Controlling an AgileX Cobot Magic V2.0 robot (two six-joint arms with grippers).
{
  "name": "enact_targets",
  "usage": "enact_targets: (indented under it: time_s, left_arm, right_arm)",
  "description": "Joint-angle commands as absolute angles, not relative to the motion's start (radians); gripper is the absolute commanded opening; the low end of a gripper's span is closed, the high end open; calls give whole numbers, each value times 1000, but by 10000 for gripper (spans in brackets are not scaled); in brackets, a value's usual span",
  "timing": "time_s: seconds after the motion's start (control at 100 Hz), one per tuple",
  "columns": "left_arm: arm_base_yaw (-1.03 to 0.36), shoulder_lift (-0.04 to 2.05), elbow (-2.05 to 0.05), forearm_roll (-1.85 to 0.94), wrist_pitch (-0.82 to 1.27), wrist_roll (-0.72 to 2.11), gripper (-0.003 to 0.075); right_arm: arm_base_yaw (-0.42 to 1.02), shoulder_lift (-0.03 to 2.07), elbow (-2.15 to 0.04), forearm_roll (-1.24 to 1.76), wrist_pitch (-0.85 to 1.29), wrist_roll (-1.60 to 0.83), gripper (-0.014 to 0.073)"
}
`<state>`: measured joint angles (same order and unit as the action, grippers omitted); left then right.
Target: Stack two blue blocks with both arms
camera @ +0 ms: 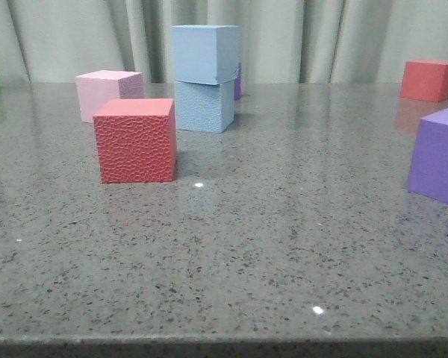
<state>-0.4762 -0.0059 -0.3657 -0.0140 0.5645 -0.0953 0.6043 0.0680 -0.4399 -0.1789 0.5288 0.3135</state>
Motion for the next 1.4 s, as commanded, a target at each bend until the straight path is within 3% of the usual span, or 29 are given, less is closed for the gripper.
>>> enact_targets:
  time_s: [0.0, 0.46, 0.86, 1.24, 1.39]
  left_arm:
    - [-485, -5, -391, -16, 479, -94, -18]
    - [-470, -5, -363, 31, 429, -94, -18]
    - [-203, -5, -110, 46, 19, -102, -18]
    - [37, -39, 8, 55, -44, -100, -18]
    - [60, -39, 8, 55, -39, -88, -18]
  right_arm:
    - [604, 80, -461, -200, 446, 307, -113]
    - [604, 80, -461, -200, 446, 307, -113]
    - [604, 80, -461, -200, 446, 307, -113]
    - [604, 80, -461, -200, 448, 307, -113]
    - [604, 80, -461, -200, 448, 307, -113]
